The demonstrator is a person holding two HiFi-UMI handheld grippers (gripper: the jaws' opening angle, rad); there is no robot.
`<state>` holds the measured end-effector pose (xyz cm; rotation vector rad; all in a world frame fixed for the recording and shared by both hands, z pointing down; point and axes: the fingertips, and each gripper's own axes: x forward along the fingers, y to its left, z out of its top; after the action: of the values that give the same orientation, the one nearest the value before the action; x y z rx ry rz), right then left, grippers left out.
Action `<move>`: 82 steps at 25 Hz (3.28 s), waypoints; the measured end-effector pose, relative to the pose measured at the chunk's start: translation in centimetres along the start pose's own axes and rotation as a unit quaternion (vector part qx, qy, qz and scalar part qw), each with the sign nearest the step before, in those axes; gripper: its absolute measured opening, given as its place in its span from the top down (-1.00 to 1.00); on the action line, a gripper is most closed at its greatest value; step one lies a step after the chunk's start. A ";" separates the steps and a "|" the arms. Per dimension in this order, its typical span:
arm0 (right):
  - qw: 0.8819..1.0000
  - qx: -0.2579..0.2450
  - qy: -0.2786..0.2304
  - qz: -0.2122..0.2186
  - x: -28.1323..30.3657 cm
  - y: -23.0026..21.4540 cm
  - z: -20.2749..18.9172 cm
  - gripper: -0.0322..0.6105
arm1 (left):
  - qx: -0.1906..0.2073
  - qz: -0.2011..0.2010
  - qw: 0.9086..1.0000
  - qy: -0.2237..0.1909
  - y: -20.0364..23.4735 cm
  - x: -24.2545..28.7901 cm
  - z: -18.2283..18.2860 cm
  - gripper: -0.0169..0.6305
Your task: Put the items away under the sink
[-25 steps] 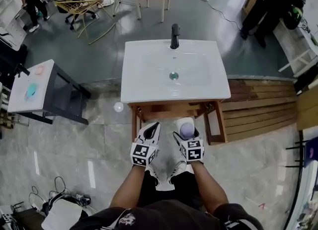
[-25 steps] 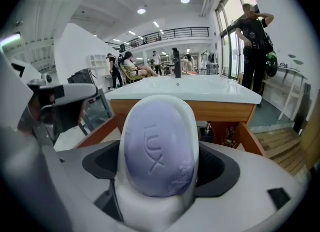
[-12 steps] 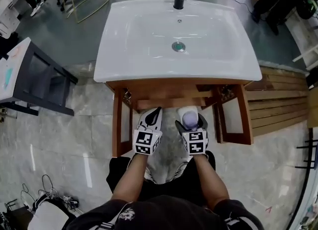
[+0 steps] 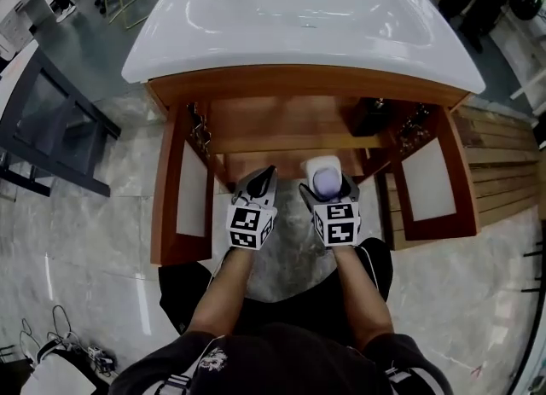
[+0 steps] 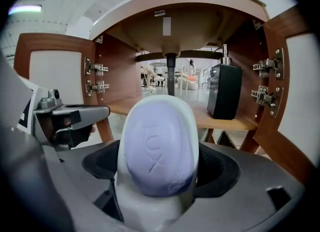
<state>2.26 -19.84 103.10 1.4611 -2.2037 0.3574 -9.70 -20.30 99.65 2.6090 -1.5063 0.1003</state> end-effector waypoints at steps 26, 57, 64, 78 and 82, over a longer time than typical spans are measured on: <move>0.996 0.050 0.067 0.010 10.0 -3.9 11.1 -0.53 | 0.018 0.045 0.999 -0.018 3.0 2.0 6.7 0.92; 0.990 -0.023 -0.133 0.048 0.6 0.7 15.1 -0.49 | 0.010 0.047 0.998 -0.038 2.4 -0.2 8.7 0.92; 0.974 -0.046 -0.222 0.019 -6.8 2.1 17.2 0.77 | 0.028 -0.021 0.995 -0.088 -0.7 -1.9 12.2 0.92; 0.983 0.002 -0.172 0.059 -25.0 5.8 34.1 0.83 | -0.018 -0.009 0.999 -0.045 -4.2 -10.7 38.1 0.92; 0.983 0.002 -0.174 0.062 -30.5 5.8 41.0 0.83 | -0.005 -0.011 0.999 -0.041 -5.0 -12.7 47.2 0.92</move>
<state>-2.96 -12.10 52.50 1.4830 -2.5768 0.1538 -12.02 -13.64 50.96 2.6523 -1.4995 -0.0169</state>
